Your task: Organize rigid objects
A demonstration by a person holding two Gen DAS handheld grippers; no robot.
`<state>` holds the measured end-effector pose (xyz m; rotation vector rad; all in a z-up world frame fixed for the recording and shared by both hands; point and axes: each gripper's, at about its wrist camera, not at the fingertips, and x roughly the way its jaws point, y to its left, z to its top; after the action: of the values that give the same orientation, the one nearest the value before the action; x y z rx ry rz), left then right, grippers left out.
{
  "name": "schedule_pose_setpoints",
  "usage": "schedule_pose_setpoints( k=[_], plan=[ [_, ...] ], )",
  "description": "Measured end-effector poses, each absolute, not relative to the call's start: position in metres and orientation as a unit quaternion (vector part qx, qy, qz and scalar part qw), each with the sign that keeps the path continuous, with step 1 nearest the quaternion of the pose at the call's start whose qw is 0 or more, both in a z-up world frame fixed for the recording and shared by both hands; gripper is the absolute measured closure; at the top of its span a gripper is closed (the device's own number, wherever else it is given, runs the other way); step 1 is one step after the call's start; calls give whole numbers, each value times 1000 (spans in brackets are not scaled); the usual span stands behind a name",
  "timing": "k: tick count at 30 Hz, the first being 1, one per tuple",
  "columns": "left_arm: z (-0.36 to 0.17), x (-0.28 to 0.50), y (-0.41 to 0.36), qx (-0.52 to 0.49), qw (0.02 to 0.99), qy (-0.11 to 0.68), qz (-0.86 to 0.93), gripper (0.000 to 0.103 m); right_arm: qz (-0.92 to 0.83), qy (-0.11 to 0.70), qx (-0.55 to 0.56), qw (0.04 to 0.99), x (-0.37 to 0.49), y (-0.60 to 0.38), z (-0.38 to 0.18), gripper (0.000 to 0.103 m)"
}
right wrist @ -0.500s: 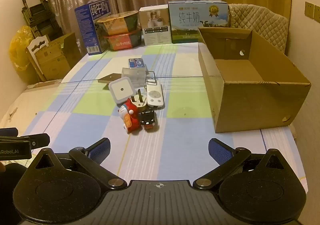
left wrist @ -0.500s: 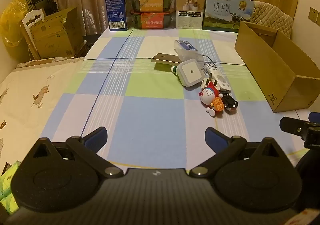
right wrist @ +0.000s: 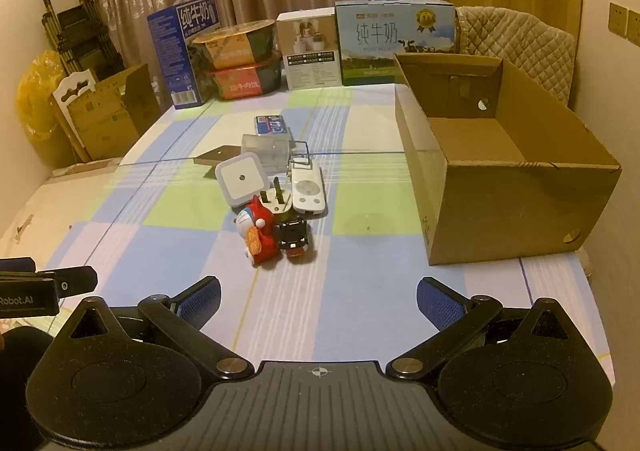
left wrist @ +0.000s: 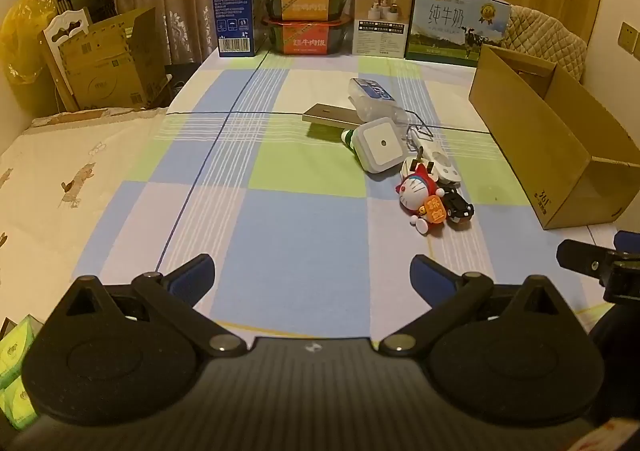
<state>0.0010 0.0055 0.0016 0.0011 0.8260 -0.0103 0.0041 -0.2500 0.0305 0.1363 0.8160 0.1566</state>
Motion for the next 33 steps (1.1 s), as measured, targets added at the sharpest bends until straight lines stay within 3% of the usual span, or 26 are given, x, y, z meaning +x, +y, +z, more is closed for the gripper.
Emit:
schedule_pose_setpoints(
  k=[33],
  plan=[
    [0, 1, 3, 2, 916, 401, -4, 1, 73, 398, 64, 912, 4, -249, 30, 2]
  ],
)
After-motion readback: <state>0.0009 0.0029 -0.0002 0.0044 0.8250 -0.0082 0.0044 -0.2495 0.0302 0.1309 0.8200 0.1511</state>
